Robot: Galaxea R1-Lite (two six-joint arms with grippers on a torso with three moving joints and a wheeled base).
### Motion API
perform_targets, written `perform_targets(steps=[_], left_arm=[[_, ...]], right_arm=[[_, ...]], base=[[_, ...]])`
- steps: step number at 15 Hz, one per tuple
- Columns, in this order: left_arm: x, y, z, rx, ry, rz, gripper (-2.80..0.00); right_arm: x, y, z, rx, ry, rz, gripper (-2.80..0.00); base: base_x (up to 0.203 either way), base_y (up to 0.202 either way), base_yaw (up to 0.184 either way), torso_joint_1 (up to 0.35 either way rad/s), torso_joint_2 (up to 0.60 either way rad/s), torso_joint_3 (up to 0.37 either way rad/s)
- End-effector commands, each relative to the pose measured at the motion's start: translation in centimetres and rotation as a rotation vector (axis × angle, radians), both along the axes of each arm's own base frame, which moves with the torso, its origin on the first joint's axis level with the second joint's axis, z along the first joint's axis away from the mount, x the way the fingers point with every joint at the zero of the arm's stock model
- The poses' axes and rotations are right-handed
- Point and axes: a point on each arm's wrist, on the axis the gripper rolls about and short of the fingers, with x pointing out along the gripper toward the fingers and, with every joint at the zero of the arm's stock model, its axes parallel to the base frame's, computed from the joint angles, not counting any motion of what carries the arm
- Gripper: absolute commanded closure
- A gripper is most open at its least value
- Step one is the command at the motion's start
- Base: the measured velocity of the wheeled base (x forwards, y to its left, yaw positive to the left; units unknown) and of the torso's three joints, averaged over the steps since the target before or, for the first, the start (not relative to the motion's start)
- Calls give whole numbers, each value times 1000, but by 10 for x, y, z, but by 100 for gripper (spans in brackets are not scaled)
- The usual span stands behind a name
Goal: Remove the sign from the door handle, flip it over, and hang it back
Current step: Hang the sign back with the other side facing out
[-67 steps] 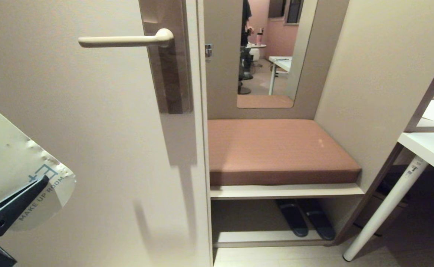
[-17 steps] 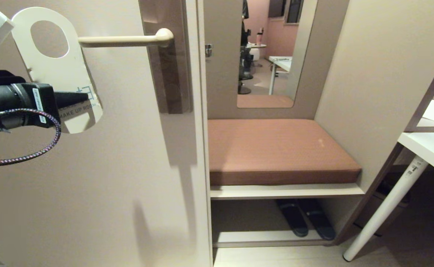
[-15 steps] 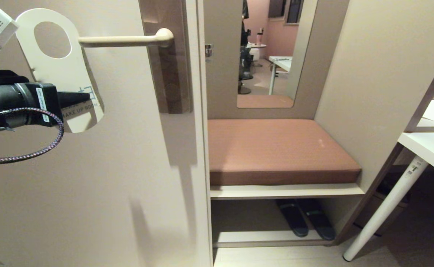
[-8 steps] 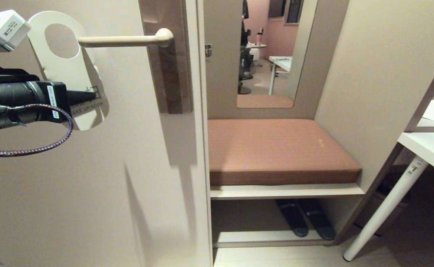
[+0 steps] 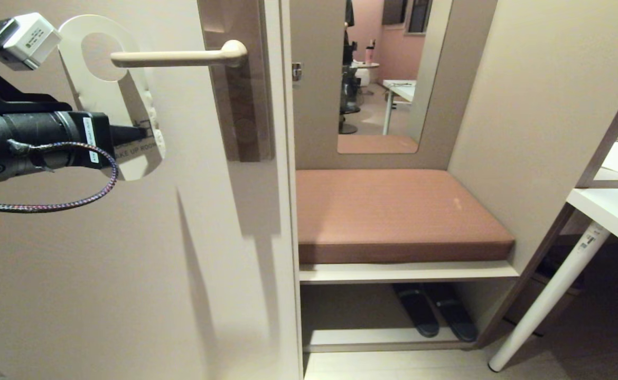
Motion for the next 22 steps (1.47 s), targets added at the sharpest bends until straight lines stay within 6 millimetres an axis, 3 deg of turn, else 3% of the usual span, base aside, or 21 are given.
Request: perform_targets(steps=[1, 11, 22], left_arm=[[0, -4, 1, -1, -1, -18, 0], [-8, -25, 4, 0, -16, -98, 0], [-16, -68, 1, 69, -25, -2, 0]], right_arm=[[0, 0, 0, 0, 0, -1, 0], [0, 0, 0, 0, 0, -1, 0], [0, 0, 0, 0, 0, -1, 0]], base=[[0, 0, 0, 0, 0, 0], [0, 0, 0, 0, 0, 0], [0, 0, 0, 0, 0, 0]])
